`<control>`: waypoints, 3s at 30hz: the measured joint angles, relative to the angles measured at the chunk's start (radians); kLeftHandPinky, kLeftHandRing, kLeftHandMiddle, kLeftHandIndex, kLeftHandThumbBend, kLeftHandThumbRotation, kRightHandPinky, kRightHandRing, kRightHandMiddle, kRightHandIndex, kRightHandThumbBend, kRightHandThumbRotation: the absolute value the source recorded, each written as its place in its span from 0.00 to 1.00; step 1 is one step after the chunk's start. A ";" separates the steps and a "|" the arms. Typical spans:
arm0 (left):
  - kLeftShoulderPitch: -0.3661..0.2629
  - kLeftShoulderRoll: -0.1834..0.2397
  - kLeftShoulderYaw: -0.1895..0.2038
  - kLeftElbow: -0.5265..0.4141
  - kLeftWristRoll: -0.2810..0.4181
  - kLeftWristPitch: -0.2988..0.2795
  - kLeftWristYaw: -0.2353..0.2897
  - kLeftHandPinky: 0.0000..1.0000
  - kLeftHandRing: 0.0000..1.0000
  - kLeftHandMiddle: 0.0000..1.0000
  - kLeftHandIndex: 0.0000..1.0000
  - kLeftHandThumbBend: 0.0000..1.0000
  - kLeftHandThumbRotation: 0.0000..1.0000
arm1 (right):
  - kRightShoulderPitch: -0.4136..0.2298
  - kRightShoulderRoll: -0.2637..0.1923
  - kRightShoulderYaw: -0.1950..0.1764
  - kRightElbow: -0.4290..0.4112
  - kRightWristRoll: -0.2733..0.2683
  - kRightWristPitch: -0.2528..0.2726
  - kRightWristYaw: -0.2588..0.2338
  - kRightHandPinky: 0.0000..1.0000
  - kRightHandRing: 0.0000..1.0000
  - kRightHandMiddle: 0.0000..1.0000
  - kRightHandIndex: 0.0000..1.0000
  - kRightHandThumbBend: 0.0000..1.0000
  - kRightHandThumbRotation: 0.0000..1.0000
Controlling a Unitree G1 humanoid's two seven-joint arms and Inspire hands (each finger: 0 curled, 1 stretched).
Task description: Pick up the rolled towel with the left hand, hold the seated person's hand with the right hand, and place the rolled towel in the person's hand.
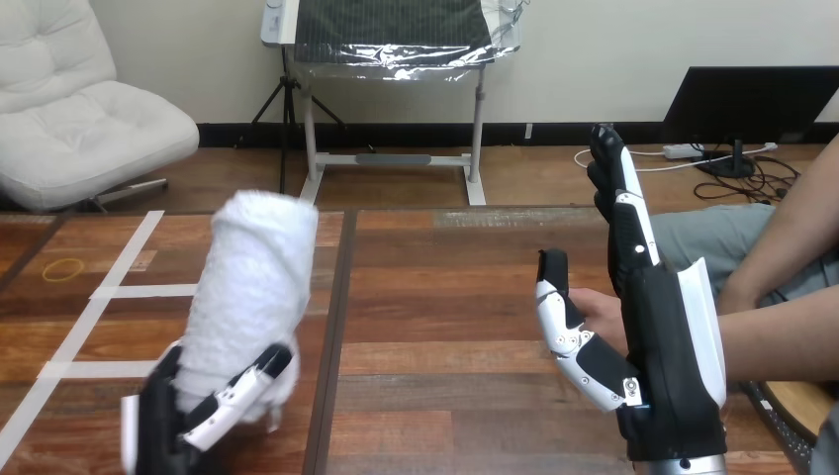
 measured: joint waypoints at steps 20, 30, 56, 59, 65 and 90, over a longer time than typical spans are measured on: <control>0.011 -0.067 -0.046 -0.189 -0.134 0.061 -0.170 0.28 0.31 0.37 0.46 0.56 0.00 | -0.005 -0.017 -0.029 0.001 0.017 0.021 0.028 1.00 1.00 1.00 1.00 0.05 0.00; 0.007 -0.070 -0.055 -0.295 -0.116 0.074 -0.203 0.31 0.32 0.36 0.45 0.60 0.00 | -0.043 -0.056 -0.086 -0.005 0.026 0.089 0.091 1.00 1.00 1.00 0.99 0.17 0.00; -0.015 -0.070 -0.060 -0.343 -0.061 0.082 -0.265 0.32 0.33 0.36 0.45 0.59 0.00 | -0.162 -0.389 -0.259 -0.094 -0.194 0.464 0.398 0.83 0.91 0.90 0.86 0.71 0.00; -0.015 -0.070 -0.060 -0.343 -0.054 0.081 -0.266 0.32 0.33 0.36 0.44 0.59 0.00 | -0.171 -0.415 -0.265 -0.091 -0.209 0.493 0.420 0.82 0.90 0.90 0.86 0.73 0.00; -0.015 -0.070 -0.060 -0.343 -0.040 0.080 -0.269 0.33 0.33 0.36 0.44 0.60 0.00 | -0.187 -0.465 -0.271 -0.087 -0.237 0.529 0.456 0.81 0.90 0.89 0.85 0.77 0.00; -0.014 -0.071 -0.061 -0.343 -0.045 0.082 -0.281 0.33 0.32 0.36 0.44 0.57 0.00 | -0.300 -0.633 -0.262 0.001 -0.312 0.651 0.651 0.85 0.93 0.91 0.86 0.82 0.00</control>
